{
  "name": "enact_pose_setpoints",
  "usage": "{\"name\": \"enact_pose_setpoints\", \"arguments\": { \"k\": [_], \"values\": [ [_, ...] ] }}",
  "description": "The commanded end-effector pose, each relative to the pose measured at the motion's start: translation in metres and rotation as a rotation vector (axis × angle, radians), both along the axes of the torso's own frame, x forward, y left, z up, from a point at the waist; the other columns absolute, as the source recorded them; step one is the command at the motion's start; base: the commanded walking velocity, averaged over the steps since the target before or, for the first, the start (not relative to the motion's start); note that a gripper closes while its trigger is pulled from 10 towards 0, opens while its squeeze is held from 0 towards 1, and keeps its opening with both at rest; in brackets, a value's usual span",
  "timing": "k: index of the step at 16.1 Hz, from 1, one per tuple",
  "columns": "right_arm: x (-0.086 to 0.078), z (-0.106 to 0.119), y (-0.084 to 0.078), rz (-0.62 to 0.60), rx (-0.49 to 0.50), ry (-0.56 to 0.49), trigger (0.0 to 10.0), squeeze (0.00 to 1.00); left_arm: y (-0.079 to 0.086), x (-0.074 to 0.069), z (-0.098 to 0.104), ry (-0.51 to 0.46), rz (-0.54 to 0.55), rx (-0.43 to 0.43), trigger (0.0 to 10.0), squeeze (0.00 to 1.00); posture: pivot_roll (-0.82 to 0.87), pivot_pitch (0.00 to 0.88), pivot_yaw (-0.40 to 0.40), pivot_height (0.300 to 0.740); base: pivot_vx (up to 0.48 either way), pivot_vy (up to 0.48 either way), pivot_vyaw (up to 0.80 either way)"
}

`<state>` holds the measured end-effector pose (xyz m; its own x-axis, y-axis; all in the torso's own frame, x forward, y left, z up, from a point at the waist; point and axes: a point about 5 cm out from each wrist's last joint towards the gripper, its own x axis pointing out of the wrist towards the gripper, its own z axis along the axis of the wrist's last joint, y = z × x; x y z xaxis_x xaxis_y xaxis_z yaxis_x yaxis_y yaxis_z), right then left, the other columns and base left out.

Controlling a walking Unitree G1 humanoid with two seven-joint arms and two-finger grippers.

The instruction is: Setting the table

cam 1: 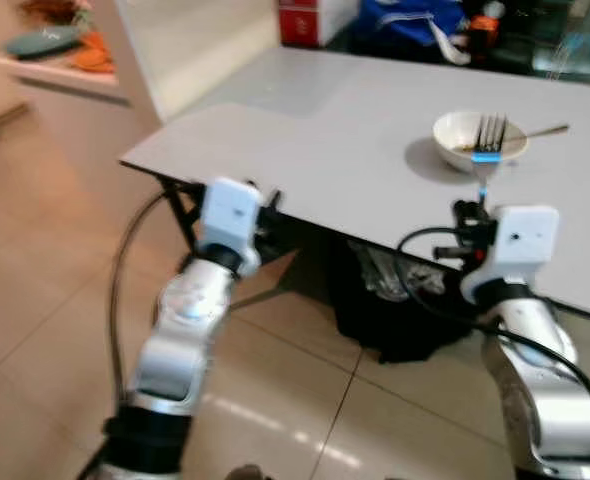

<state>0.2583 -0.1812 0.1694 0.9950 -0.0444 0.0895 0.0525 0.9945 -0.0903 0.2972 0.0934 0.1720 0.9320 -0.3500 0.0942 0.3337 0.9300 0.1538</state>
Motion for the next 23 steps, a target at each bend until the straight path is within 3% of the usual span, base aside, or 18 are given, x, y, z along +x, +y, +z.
{"name": "enact_pose_setpoints", "arguments": {
  "k": [1,7,9,14,23],
  "values": [
    [-0.001,0.006,0.001,-0.009,0.001,-0.038,10.0,0.00,0.005,0.003,0.003,-0.013,0.011,0.015,10.0,0.00,-0.08,0.025,0.107,0.740,0.000,-0.480,0.80],
    [0.003,0.007,-0.006,-0.040,0.007,-0.036,10.0,0.00,0.001,0.006,0.000,-0.001,0.010,0.003,10.0,0.00,-0.09,0.021,0.105,0.740,0.000,-0.480,0.80],
    [0.002,0.007,-0.009,-0.077,0.103,-0.048,10.0,0.00,0.004,0.008,-0.004,0.026,0.037,-0.011,10.0,0.00,-0.09,0.020,0.107,0.740,0.000,0.000,0.00],
    [0.007,0.008,-0.007,-0.036,0.075,-0.021,10.0,0.00,0.006,0.012,0.000,0.015,0.009,-0.046,10.0,0.00,-0.09,0.000,0.104,0.740,0.000,0.000,0.00],
    [0.024,0.021,0.002,0.022,0.092,-0.057,10.0,0.00,0.010,0.013,0.013,-0.049,-0.011,-0.043,10.0,0.00,-0.05,0.000,0.070,0.740,0.420,0.000,0.00]
  ]
}}
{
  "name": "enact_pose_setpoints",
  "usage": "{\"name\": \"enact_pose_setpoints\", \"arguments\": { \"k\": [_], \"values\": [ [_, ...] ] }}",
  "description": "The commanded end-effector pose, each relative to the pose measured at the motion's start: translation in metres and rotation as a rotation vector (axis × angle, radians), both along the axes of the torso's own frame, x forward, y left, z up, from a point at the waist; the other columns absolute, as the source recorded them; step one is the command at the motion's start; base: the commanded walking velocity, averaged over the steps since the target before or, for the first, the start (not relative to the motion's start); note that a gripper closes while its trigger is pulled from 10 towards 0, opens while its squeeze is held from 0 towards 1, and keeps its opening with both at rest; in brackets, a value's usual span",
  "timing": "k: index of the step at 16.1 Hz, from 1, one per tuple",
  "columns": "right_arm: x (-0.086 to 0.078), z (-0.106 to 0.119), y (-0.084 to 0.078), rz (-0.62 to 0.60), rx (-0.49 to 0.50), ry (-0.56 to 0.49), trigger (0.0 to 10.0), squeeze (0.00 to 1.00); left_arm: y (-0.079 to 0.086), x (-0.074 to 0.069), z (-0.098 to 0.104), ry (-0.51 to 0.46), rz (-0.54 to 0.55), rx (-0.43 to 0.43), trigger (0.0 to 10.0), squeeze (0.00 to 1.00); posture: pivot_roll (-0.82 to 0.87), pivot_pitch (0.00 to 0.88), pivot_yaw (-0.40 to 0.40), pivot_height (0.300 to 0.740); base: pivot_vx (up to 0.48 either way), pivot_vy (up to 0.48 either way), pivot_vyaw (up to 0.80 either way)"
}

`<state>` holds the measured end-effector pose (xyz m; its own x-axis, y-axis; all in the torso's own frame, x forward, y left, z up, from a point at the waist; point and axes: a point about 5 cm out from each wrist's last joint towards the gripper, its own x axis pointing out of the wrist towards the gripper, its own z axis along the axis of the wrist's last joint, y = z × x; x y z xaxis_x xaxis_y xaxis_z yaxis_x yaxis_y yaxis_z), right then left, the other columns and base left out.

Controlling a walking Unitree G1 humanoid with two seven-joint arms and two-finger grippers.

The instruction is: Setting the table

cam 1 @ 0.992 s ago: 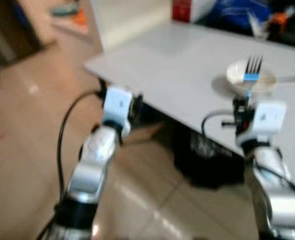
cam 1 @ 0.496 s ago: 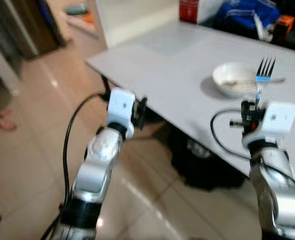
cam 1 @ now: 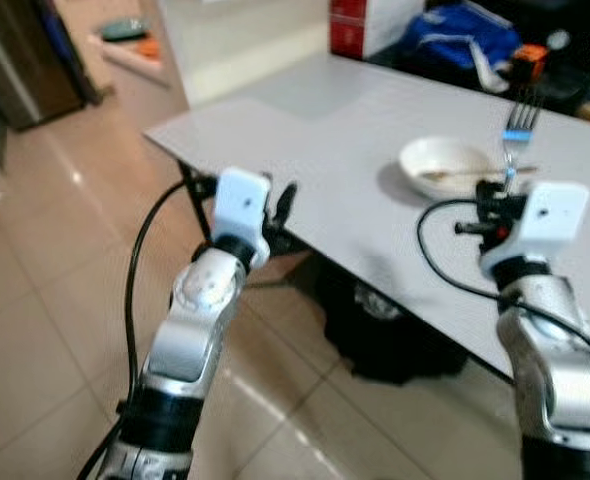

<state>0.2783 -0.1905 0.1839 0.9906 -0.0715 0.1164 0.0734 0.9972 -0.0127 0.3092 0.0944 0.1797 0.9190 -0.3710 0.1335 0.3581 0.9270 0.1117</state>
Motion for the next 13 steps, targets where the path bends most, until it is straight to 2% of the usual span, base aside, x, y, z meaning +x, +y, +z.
{"name": "enact_pose_setpoints", "arguments": {
  "k": [1,8,11,13],
  "values": [
    [0.005,0.006,0.010,0.044,0.010,-0.022,10.0,0.00,0.008,0.001,0.006,-0.034,0.009,0.023,10.0,0.00,-0.05,0.000,0.070,0.740,0.450,0.000,0.00],
    [0.009,0.008,-0.012,0.022,-0.068,0.008,10.0,0.00,0.009,0.004,0.004,-0.030,0.000,0.039,10.0,0.00,-0.06,0.000,0.076,0.740,0.452,0.000,0.00],
    [0.009,0.009,-0.010,0.035,-0.069,0.008,10.0,0.00,0.009,0.004,0.003,-0.026,0.004,0.039,10.0,0.00,-0.06,0.000,0.074,0.740,0.449,0.000,0.00],
    [0.007,0.007,-0.004,0.073,-0.093,0.018,10.0,0.00,0.009,0.003,-0.001,-0.006,0.025,0.037,10.0,0.00,-0.06,0.000,0.063,0.740,0.000,0.000,0.00]
  ]
}}
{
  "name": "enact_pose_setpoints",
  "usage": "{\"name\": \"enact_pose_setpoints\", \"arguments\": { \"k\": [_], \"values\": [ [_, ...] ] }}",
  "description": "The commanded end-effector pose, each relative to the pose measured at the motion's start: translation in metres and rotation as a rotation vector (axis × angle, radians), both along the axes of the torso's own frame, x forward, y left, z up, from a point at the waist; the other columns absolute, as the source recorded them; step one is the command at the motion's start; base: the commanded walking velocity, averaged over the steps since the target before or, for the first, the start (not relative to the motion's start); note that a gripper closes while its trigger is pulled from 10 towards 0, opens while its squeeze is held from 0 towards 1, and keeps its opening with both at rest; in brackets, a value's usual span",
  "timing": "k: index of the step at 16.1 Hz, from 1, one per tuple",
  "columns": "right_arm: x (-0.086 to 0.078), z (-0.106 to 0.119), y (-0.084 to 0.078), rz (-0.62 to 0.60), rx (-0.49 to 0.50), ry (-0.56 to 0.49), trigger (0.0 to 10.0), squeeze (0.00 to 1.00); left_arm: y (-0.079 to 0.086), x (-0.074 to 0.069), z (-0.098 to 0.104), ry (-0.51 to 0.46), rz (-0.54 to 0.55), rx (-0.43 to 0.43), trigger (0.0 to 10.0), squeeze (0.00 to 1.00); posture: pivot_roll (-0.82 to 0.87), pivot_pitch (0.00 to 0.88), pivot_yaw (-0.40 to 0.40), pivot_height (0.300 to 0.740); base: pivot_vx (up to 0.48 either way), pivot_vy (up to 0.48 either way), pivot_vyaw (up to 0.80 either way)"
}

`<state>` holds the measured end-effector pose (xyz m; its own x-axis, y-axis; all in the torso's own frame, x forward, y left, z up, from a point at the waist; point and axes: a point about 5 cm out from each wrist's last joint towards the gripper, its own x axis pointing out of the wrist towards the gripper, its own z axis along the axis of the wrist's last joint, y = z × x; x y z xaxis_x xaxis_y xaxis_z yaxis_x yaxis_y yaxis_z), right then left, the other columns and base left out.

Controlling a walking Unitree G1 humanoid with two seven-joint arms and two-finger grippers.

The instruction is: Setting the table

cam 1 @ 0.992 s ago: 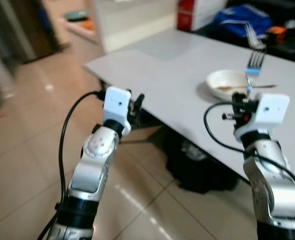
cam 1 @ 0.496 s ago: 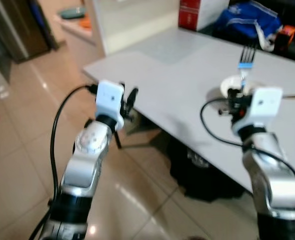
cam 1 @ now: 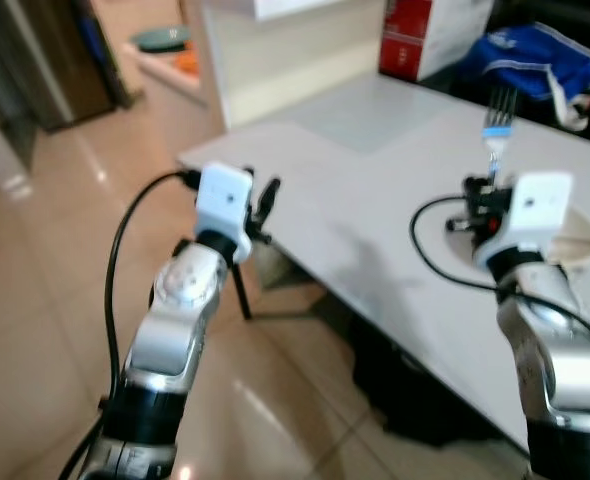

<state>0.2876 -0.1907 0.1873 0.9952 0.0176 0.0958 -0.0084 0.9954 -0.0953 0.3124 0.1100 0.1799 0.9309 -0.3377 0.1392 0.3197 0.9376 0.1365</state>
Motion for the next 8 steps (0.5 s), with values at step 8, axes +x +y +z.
{"name": "enact_pose_setpoints", "arguments": {
  "k": [8],
  "values": [
    [0.006,0.002,0.011,0.077,-0.041,0.003,10.0,0.00,0.001,0.000,-0.001,-0.002,0.041,0.028,10.0,0.00,-0.03,0.000,0.036,0.740,0.000,-0.343,0.57]
  ]
}}
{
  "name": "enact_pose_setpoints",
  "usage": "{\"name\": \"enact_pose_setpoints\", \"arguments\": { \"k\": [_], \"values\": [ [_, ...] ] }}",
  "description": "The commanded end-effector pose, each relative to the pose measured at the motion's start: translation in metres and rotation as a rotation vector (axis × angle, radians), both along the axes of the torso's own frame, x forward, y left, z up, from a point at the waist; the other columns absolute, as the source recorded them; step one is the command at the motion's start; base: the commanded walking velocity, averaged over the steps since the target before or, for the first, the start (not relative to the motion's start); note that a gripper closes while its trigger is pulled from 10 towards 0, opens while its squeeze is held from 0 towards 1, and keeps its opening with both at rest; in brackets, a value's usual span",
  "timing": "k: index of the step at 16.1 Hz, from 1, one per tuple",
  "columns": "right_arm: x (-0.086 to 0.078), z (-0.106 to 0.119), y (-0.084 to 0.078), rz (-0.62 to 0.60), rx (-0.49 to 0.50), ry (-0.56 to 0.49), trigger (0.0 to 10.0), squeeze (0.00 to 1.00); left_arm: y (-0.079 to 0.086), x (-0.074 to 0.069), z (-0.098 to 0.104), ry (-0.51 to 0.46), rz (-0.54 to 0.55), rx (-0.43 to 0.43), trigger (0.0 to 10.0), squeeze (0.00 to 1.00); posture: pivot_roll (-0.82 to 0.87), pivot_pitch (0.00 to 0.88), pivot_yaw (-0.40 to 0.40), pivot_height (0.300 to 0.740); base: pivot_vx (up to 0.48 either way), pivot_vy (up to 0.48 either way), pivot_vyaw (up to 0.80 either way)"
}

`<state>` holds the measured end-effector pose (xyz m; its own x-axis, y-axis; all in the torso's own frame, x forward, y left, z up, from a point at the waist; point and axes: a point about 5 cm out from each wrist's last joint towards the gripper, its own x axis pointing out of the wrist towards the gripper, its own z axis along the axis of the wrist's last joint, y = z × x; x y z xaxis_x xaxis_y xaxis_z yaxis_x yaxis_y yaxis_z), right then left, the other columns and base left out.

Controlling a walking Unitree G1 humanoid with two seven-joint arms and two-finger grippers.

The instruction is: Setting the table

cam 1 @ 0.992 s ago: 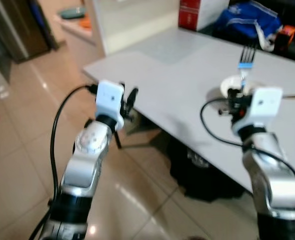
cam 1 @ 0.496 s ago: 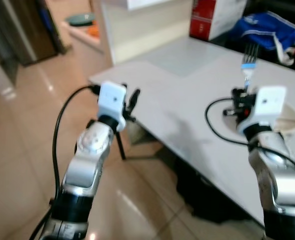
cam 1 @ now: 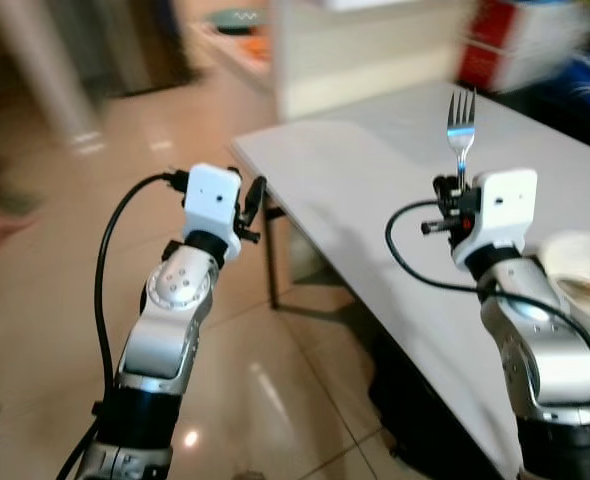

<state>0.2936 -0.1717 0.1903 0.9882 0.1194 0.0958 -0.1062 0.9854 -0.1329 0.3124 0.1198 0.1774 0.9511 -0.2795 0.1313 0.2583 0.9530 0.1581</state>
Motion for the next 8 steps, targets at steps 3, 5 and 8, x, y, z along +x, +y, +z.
{"name": "enact_pose_setpoints", "arguments": {
  "k": [3,5,8],
  "values": [
    [0.000,0.003,-0.006,0.002,0.008,-0.011,10.0,0.00,-0.007,0.000,0.003,-0.006,-0.017,0.013,10.0,0.00,-0.03,0.004,0.035,0.740,0.000,-0.480,0.00],
    [-0.003,0.011,-0.001,0.029,-0.005,-0.026,10.0,0.00,-0.003,-0.002,0.000,0.006,-0.017,0.010,10.0,0.00,-0.03,0.012,0.029,0.740,0.000,-0.240,0.00],
    [-0.008,0.019,0.002,0.049,-0.015,-0.036,10.0,0.00,-0.001,-0.006,0.000,0.006,-0.030,0.017,10.0,0.00,-0.03,0.019,0.010,0.740,0.000,0.000,0.00]
  ]
}}
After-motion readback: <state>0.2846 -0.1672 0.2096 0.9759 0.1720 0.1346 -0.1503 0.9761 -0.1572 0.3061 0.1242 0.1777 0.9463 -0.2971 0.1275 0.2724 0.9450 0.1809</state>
